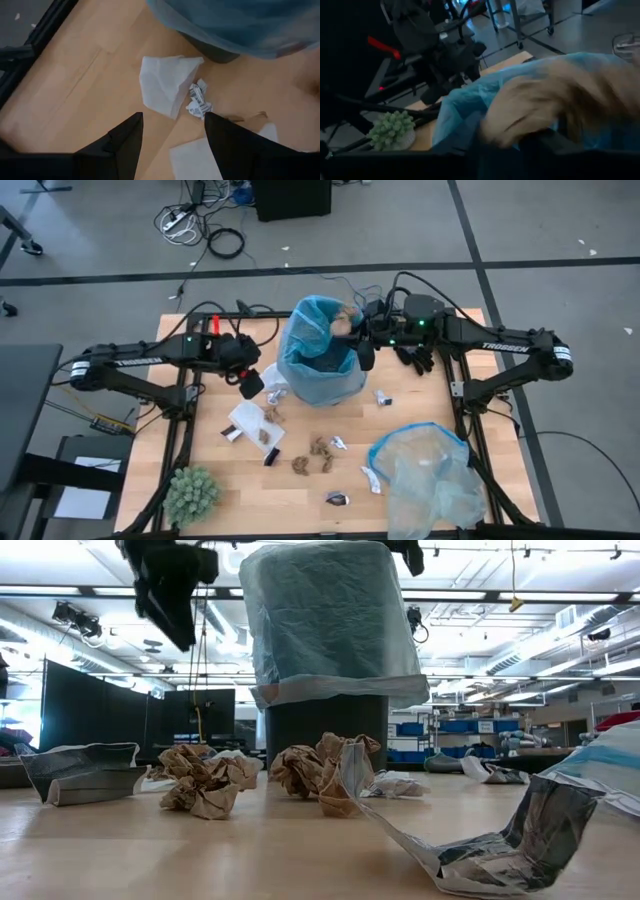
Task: Place trash/remove bag and relplace
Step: Put the brown napkin into the trash bin, then put the white wipes into the trash bin
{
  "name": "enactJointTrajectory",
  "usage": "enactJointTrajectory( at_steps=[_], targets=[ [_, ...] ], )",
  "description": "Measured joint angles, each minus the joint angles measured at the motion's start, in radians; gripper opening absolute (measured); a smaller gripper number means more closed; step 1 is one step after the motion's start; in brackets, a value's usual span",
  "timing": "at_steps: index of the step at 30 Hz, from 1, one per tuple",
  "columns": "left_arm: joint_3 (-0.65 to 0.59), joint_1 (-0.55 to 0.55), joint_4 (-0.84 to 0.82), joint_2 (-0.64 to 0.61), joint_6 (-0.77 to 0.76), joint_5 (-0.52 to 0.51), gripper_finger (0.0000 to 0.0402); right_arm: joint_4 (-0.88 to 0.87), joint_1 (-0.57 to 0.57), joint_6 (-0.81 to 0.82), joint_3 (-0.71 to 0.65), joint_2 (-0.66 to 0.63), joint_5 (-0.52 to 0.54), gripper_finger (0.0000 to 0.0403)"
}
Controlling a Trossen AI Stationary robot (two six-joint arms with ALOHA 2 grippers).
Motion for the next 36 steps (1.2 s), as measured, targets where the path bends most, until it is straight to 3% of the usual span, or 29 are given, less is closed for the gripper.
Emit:
enactJointTrajectory(
  at_steps=[5,9,18,24,27,36],
  targets=[
    [-0.103,0.0,0.085,-0.026,-0.033,0.006,0.0223,-0.005,0.0,0.009,0.0,-0.002,0.054,0.0204],
    [-0.183,0.0,0.14,-0.024,-0.04,0.005,0.0223,0.012,0.0,0.012,0.0,-0.011,0.058,0.0231],
    [-0.401,0.0,0.387,-0.017,-0.084,0.002,0.0223,0.038,0.047,-0.006,0.0,-0.064,0.091,0.0221],
    [-0.525,0.0,0.579,-0.017,-0.08,-0.114,0.0223,0.032,0.065,-0.008,0.0,-0.097,0.115,0.0215],
    [-0.569,0.015,0.665,-0.018,-0.132,-0.164,0.0223,0.024,0.074,-0.019,0.0,-0.108,0.149,0.0215],
    [-0.661,0.107,0.834,-0.017,-0.264,-0.169,0.0223,0.002,0.077,-0.025,0.0,-0.114,0.159,0.0215]
  ],
)
